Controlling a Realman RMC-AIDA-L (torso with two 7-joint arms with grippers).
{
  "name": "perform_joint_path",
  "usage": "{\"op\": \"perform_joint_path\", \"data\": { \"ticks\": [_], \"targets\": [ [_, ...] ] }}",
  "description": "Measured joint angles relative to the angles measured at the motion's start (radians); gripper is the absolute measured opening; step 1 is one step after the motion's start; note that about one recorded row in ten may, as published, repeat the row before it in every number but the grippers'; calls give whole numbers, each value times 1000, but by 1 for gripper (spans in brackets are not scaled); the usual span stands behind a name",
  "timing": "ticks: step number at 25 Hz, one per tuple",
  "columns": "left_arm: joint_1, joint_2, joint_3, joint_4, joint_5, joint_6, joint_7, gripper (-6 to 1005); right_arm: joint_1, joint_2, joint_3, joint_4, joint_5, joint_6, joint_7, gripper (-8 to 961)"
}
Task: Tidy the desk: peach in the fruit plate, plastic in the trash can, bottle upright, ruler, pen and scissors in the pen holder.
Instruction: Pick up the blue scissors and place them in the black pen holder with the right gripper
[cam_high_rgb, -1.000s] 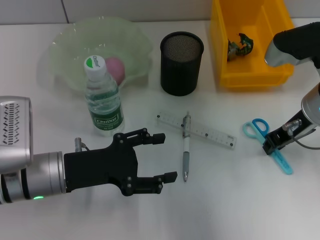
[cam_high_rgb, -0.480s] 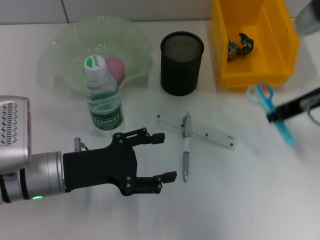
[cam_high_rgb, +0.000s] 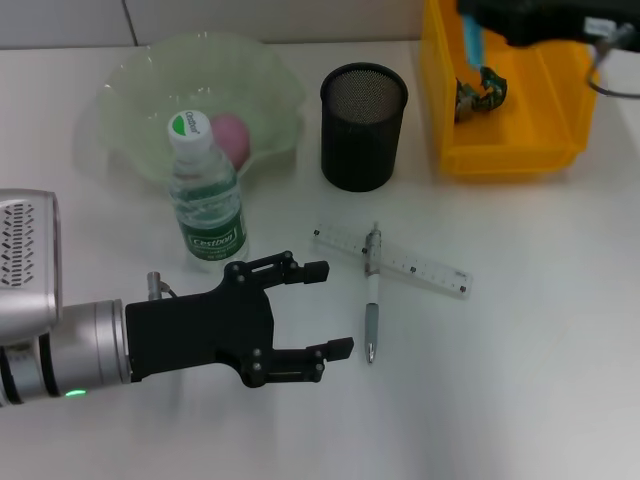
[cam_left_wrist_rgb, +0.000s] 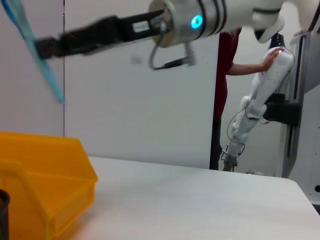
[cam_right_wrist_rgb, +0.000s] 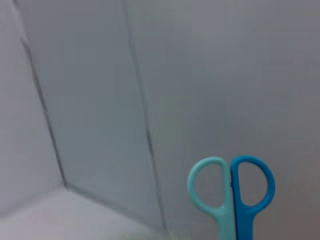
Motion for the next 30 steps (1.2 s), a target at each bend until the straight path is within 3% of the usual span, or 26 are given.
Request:
{"op": "perform_joint_path", "data": {
  "ticks": [3,4,5,8,9,10,14,22,30],
  "targets": [
    [0,0,0,0,0,0,0,832,63,0,6,237,293,55,-370,218],
    [0,0,0,0,0,0,0,832,123,0,8,415,478,60,-615,219],
    [0,0,0,0,0,0,0,832,123,0,8,415,478,60,-615,219],
    [1,0,0,0,0,1,-4,832,202,0,9,649,683,55,-924,221],
    [1,0,0,0,0,1,-4,832,259,-1,9,796,805,54,-1104,222],
    [1,0,0,0,0,1,-4,832,259,-1,9,796,805,54,-1104,222],
    [1,1,0,0,0,1,-6,832,382,-3,9,1039,926,54,-1283,225],
    [5,1,0,-2,0,2,-1,832,409,0,-9,1086,927,60,-1287,230],
    [8,2,0,-3,0,4,-1,832,390,4,-25,1121,929,55,-1286,235]
  ]
}}
